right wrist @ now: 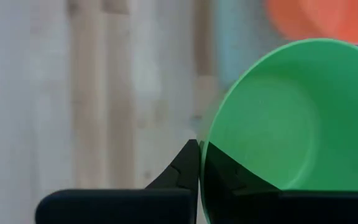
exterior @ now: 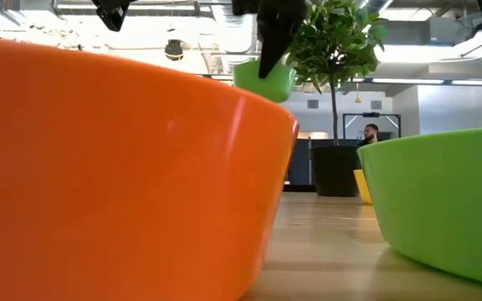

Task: Pick & Place Mini bowls
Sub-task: Put the green bowl on the shelf

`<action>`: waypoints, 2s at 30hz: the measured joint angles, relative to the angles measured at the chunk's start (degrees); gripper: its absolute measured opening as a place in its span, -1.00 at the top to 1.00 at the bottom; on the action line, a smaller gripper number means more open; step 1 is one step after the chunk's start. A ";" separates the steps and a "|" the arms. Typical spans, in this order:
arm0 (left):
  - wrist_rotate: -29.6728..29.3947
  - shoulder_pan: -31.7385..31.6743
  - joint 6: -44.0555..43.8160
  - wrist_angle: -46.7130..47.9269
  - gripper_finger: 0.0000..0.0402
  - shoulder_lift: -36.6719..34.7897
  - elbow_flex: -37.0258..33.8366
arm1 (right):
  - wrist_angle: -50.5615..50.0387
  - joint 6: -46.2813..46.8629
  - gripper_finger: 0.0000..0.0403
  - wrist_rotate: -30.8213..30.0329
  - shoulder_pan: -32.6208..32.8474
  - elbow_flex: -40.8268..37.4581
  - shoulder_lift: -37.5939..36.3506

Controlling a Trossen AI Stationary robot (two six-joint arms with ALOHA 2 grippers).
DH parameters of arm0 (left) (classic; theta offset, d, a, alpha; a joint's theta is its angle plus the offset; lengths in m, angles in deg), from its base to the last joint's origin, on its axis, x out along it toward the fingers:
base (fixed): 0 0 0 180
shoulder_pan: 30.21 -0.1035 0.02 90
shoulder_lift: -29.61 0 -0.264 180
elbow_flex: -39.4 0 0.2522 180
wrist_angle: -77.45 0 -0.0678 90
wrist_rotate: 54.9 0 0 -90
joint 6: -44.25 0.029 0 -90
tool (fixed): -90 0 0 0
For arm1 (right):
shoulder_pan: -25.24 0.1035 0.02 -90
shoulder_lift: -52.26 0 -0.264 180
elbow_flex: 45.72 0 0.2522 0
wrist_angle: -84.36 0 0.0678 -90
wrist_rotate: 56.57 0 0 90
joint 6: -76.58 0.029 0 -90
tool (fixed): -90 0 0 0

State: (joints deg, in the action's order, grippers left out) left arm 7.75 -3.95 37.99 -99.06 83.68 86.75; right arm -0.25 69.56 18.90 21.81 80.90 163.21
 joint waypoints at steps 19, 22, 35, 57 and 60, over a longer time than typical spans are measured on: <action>-0.02 0.00 -0.02 -0.98 0.60 -0.13 0.00 | 4.55 -9.00 0.99 8.90 -12.77 -0.42 1.04; -0.04 0.00 -0.02 -1.00 0.60 -0.13 0.00 | 6.20 -11.57 0.98 8.96 -12.71 -0.35 2.07; -0.04 0.00 -0.02 -1.39 0.60 -0.13 0.00 | 8.99 -13.04 0.97 8.81 -13.71 -0.33 4.79; -0.04 0.00 -0.02 -1.37 0.60 -0.13 0.00 | 13.84 -11.00 0.73 8.68 -13.43 -0.33 4.66; -0.04 0.00 -0.02 -1.37 0.60 -0.13 0.00 | 14.36 -10.91 0.67 8.66 -13.17 -0.33 4.61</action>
State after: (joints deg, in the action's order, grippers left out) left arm 7.70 -3.95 37.96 -100.43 83.54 86.75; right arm 14.11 58.65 27.56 8.64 80.57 167.83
